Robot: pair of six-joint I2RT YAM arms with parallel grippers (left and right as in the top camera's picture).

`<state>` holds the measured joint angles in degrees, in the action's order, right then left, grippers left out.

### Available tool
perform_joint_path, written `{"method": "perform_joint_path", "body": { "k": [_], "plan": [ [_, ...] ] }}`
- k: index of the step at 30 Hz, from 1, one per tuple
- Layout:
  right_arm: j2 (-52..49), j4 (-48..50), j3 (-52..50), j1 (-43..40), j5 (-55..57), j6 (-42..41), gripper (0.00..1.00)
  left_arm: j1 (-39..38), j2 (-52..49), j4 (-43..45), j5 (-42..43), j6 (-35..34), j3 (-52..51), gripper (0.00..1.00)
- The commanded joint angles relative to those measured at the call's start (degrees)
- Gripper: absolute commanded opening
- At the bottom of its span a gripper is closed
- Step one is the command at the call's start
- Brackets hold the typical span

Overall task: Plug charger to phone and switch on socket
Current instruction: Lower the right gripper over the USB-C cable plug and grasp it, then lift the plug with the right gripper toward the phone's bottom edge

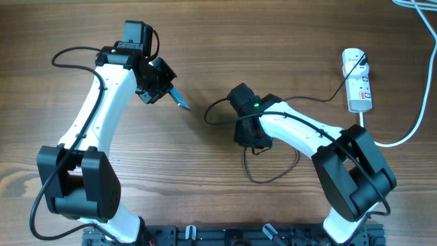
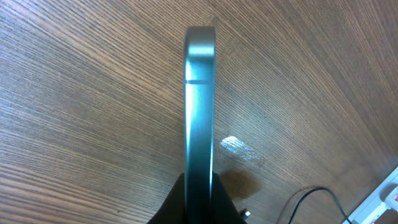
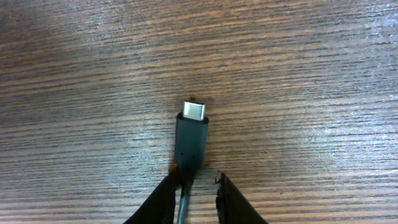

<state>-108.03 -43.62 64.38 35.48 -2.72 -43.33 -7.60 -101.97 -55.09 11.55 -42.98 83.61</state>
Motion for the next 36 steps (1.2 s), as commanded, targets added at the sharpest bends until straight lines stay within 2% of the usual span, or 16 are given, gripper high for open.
{"method": "perform_joint_path", "body": {
  "k": [1,33,36],
  "plan": [
    [-4.39,1.46,-1.07,0.61,0.37,-0.55,0.2,0.0,1.36,0.17,-0.74,-0.79,0.72,0.04],
    [-3.87,0.59,0.79,-0.28,-1.99,1.9,0.04,-0.02,1.36,0.17,-0.68,-0.72,0.72,0.04],
    [-1.84,-0.22,1.95,-1.09,-2.86,4.57,0.04,-0.02,1.36,2.12,3.48,5.14,0.72,0.04]
  ]
}}
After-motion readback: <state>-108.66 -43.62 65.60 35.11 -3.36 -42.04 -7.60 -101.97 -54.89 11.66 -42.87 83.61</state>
